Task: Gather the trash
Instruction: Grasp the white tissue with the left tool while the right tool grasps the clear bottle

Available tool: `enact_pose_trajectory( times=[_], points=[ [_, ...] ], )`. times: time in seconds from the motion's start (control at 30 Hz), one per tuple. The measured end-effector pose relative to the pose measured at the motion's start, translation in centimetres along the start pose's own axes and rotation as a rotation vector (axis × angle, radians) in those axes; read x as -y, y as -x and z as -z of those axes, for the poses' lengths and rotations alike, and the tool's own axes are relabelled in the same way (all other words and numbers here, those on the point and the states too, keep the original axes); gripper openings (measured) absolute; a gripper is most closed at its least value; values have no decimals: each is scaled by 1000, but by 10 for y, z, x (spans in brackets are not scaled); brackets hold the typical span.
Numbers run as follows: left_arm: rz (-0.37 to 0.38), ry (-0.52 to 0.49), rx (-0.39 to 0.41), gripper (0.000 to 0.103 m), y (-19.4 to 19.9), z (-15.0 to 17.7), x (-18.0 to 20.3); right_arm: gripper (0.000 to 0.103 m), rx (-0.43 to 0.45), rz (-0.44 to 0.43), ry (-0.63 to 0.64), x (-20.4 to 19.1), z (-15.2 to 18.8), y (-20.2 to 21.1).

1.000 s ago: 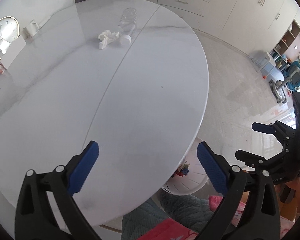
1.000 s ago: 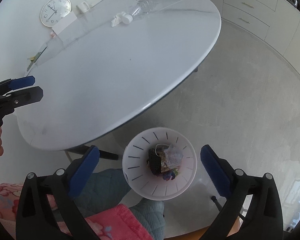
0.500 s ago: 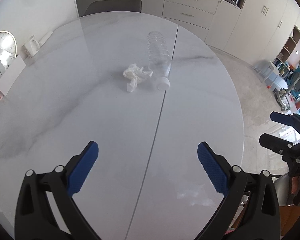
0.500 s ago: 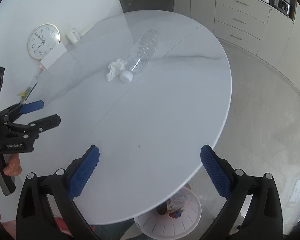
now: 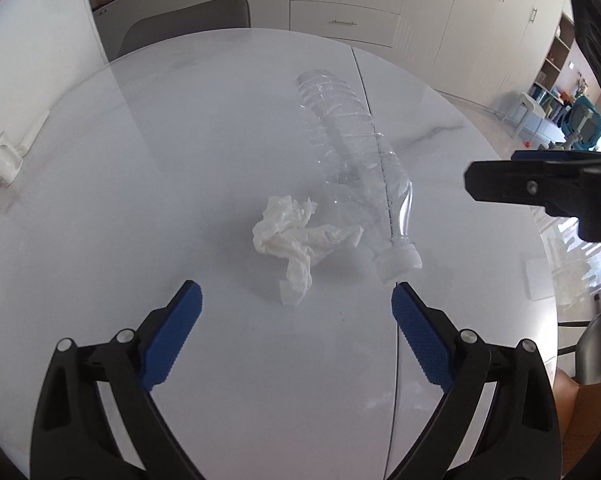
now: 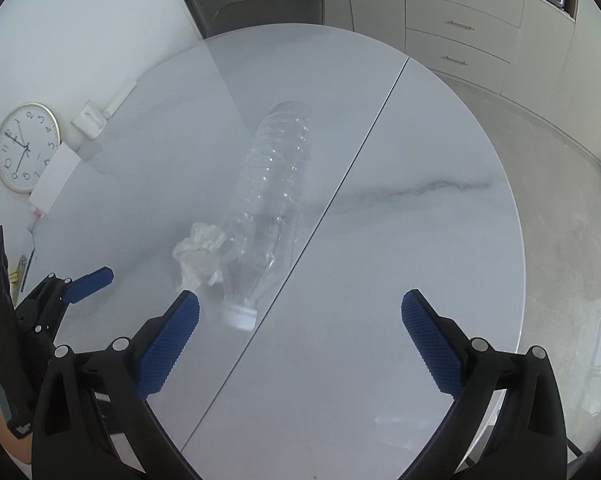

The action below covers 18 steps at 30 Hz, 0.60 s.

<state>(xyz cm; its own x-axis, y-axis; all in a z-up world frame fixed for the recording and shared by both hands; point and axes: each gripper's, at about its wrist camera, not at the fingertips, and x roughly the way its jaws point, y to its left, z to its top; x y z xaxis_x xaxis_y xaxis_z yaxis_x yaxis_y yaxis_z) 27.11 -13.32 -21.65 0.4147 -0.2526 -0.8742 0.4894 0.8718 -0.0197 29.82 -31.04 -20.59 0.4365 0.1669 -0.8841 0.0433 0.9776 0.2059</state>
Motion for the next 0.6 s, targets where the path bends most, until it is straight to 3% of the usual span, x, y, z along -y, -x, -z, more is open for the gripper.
enact_pose_trajectory(
  times=[0.23,0.5,0.6],
  points=[
    [50,-32,-45,69,-50,-21,-12,101,-46,59,-11,-10,-44,-53],
    [121,-15,-63,25,-73,-33,-21,101,-76,78,-50,-17,-64,-87],
    [151,21,-55,22,-72,-33,-28,101,-76,85,-53,-22,-71,-95]
  ],
)
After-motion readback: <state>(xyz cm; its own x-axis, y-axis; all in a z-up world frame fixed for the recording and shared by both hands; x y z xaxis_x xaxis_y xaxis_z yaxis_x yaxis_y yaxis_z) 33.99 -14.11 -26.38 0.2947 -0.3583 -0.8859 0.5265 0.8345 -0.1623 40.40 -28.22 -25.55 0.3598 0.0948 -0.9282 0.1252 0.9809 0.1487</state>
